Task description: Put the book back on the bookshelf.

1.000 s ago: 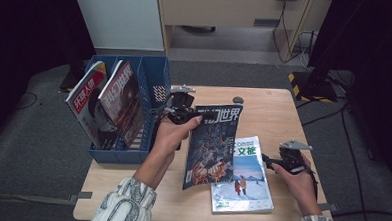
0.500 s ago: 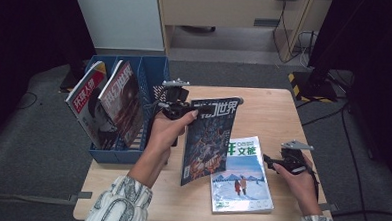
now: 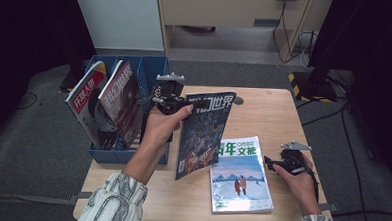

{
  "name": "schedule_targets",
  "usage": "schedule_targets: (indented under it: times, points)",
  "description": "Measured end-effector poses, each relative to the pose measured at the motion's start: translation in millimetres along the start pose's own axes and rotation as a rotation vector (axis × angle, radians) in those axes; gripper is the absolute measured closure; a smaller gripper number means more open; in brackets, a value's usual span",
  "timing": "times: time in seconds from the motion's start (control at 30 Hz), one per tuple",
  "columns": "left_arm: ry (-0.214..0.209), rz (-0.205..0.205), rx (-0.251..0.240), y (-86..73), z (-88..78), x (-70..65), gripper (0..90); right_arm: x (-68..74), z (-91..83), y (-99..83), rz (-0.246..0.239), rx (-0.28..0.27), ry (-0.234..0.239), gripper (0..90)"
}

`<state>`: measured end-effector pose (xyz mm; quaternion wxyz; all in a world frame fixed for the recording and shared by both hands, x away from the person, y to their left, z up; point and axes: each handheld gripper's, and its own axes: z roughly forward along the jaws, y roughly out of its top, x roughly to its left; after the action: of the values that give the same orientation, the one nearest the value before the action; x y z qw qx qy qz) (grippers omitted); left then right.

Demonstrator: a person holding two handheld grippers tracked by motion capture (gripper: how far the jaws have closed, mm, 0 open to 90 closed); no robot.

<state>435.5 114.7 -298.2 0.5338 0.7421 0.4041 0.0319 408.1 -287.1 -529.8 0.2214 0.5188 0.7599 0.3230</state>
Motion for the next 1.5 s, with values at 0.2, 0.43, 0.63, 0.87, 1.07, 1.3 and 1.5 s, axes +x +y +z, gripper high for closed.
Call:
schedule_targets:
  times: [0.2,0.43,0.63,0.87,1.07,1.3,1.5]
  points:
    - [0.020,0.003,-0.019,0.5,-8.2,1.6,82.2,-1.5,5.6,-2.6,-0.002,0.015,-0.008,13.8]
    - [0.030,0.002,-0.034,2.5,-16.3,2.8,82.2,-3.7,7.3,-5.0,0.012,-0.006,-0.004,11.5]
    - [0.042,0.007,-0.044,5.4,-23.4,0.8,82.2,-3.0,6.8,-5.7,0.012,-0.006,-0.006,10.9]
    - [0.051,0.014,-0.056,11.3,-36.7,-1.0,82.2,-3.2,6.7,-5.7,0.011,-0.004,-0.006,10.9]
    - [0.067,0.011,-0.063,14.6,-50.0,3.3,82.2,-3.1,6.7,-5.7,0.011,-0.004,-0.006,10.9]
    - [0.089,0.000,-0.082,17.2,-69.0,7.6,82.2,-3.1,6.7,-5.7,0.011,-0.004,-0.006,10.9]
    - [0.107,-0.013,-0.099,17.7,-86.3,14.7,82.3,-3.1,6.6,-5.8,0.010,-0.004,-0.006,10.9]
